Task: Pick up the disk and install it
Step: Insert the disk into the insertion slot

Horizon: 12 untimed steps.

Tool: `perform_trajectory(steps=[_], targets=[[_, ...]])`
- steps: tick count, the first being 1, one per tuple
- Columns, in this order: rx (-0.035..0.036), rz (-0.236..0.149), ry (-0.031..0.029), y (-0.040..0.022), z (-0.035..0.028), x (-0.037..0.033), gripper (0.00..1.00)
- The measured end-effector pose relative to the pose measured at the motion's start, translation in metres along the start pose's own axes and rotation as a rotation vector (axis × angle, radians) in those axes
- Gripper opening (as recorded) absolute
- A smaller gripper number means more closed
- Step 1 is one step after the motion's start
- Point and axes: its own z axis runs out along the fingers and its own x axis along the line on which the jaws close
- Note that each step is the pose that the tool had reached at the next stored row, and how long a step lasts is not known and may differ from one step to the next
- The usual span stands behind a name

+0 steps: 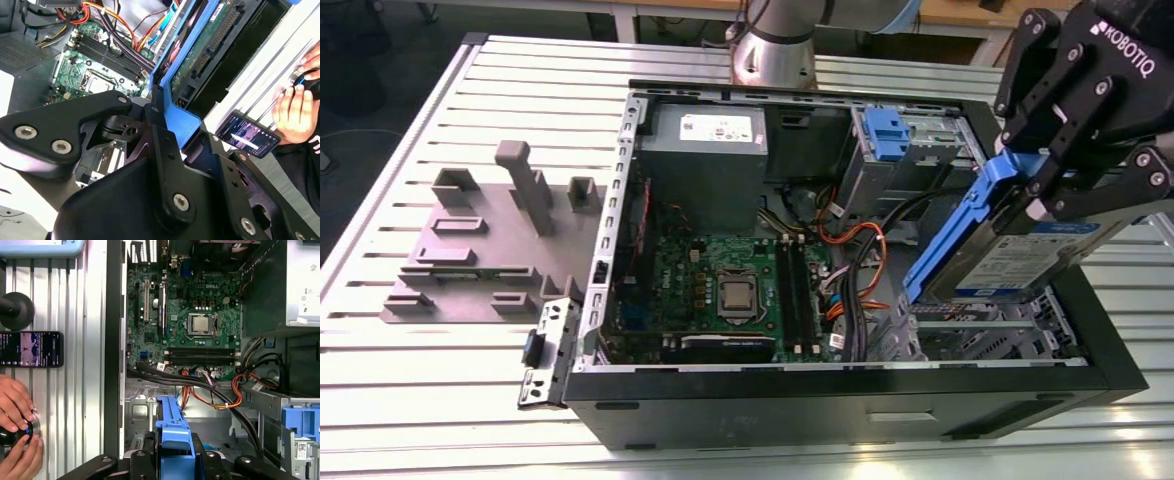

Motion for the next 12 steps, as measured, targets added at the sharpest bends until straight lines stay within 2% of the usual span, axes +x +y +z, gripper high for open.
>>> perform_trajectory(steps=[6,12], targets=[[0.0000,-0.001,0.0002,-0.0060,0.0071,0.0001,0.36],[0.0000,-0.001,0.0001,-0.0086,0.0105,0.0015,0.36]])
